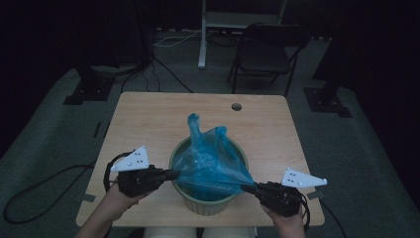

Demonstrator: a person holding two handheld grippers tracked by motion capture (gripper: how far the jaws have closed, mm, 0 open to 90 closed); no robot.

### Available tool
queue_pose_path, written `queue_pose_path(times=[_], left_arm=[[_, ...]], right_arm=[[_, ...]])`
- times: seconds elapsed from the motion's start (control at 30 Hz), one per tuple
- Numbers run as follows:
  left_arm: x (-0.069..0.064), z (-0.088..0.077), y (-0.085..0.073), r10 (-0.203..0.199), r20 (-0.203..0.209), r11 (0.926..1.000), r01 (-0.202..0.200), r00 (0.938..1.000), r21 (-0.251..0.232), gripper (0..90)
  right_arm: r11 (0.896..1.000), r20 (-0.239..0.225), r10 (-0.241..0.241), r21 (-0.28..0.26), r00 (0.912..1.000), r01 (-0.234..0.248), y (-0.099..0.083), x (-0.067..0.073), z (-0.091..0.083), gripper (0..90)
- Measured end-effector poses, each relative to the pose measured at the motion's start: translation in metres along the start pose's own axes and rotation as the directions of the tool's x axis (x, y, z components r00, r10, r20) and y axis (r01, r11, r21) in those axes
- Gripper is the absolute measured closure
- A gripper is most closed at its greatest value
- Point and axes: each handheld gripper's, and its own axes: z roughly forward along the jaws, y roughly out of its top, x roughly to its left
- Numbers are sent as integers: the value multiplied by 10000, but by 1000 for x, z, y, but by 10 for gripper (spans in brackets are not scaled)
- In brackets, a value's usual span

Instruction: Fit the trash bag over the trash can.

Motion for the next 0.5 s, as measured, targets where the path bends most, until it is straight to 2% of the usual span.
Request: queue_pose_path(times=[0.17, 0.2, 0.23, 0.27, 0.3, 0.4, 0.47, 0.5], left_arm=[[-2, -1, -4, -39, 272, 10000, 38, 9996, 35, 900], [-2, -1, -4, -123, 340, 9999, 120, 9993, 70, 900], [-4, -1, -5, 48, 366, 9999, -53, 9993, 124, 900], [-5, -2, -6, -12, 405, 10000, 9, 9992, 72, 900], [-7, -4, -9, -7, 613, 10000, 5, 9981, 25, 900], [-9, -5, -13, 7, 663, 10000, -13, 9978, 95, 900], [-12, -4, -17, 57, 609, 9998, -70, 9981, 206, 900], [-12, -4, -20, 10, 685, 9998, -24, 9977, 211, 900]], right_arm=[[9998, -152, 111, 189, 9998, -108, -13, 6, -9, 873], [9992, -310, 153, 380, 9994, -141, -19, 10, -11, 872], [9981, -629, 360, 521, 9974, -327, -24, 12, -13, 869], [9981, -629, 360, 521, 9974, -327, -24, 12, -13, 869], [9967, -786, 561, 638, 9953, -511, -31, 12, -14, 869], [9933, -860, 798, 901, 9931, -720, -40, 7, -12, 866], [9889, -861, 1188, 992, 9892, -1101, -48, -2, -12, 867], [9835, -831, 1537, 1088, 9846, -1444, -55, -11, -12, 866]])
